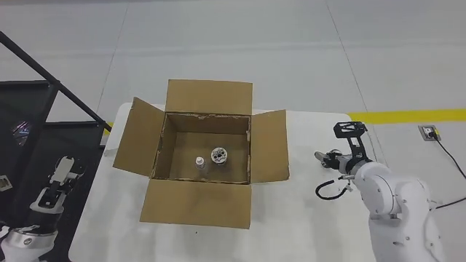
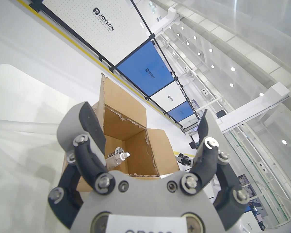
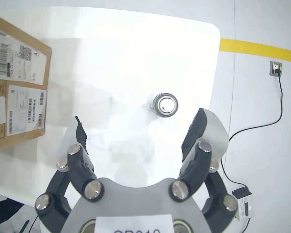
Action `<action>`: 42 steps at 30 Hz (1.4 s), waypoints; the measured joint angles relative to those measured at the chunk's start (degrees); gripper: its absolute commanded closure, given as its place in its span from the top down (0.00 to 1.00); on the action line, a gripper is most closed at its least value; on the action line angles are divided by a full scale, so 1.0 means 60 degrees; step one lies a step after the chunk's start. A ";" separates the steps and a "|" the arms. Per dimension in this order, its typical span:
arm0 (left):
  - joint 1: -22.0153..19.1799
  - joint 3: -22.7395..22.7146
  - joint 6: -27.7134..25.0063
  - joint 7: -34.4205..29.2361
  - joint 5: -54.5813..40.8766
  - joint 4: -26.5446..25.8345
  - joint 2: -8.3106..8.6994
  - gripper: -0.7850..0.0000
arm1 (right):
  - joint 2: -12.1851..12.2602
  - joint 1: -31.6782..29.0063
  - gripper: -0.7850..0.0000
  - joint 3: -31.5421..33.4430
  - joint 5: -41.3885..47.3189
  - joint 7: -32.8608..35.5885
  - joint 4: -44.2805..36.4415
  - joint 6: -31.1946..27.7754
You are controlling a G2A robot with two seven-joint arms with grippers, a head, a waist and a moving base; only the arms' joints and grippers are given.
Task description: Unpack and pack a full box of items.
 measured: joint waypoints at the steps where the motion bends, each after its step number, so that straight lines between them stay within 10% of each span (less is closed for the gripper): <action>1: 0.0000 0.0000 0.0000 0.0000 0.0000 0.0000 0.0000 1.00 | 0.0010 0.0069 0.96 0.0041 0.0025 -0.0040 0.0252 0.0051; 4: 0.0000 0.0000 0.0000 0.0000 0.0000 0.0000 0.0000 1.00 | 0.0042 0.0429 0.92 0.0061 -0.0057 -0.0078 0.1124 0.0134; 7: 0.0000 0.0000 0.0000 0.0000 0.0000 0.0000 0.0000 1.00 | 0.0064 0.0801 0.55 0.0037 0.0100 -0.0206 0.1939 0.0059; 11: 0.0000 0.0000 0.0000 0.0000 0.0000 0.0000 0.0000 1.00 | 0.0094 0.1191 0.46 -0.0045 0.0101 -0.0439 0.2810 0.0044; 17: 0.0000 0.0000 0.0000 0.0000 0.0000 0.0000 0.0000 1.00 | 0.0120 0.1662 0.00 -0.0229 0.0033 -0.0516 0.3703 0.0254; 33: 0.0000 0.0000 0.0000 0.0000 0.0000 0.0000 0.0000 1.00 | 0.0117 0.0581 0.00 -0.1495 -0.0105 -0.0704 -0.1782 0.0254; 42: 0.0000 0.0000 0.0000 0.0000 0.0000 0.0000 0.0000 1.00 | -0.0251 0.2558 0.00 -0.4774 0.0218 -0.1005 -0.1698 -0.0726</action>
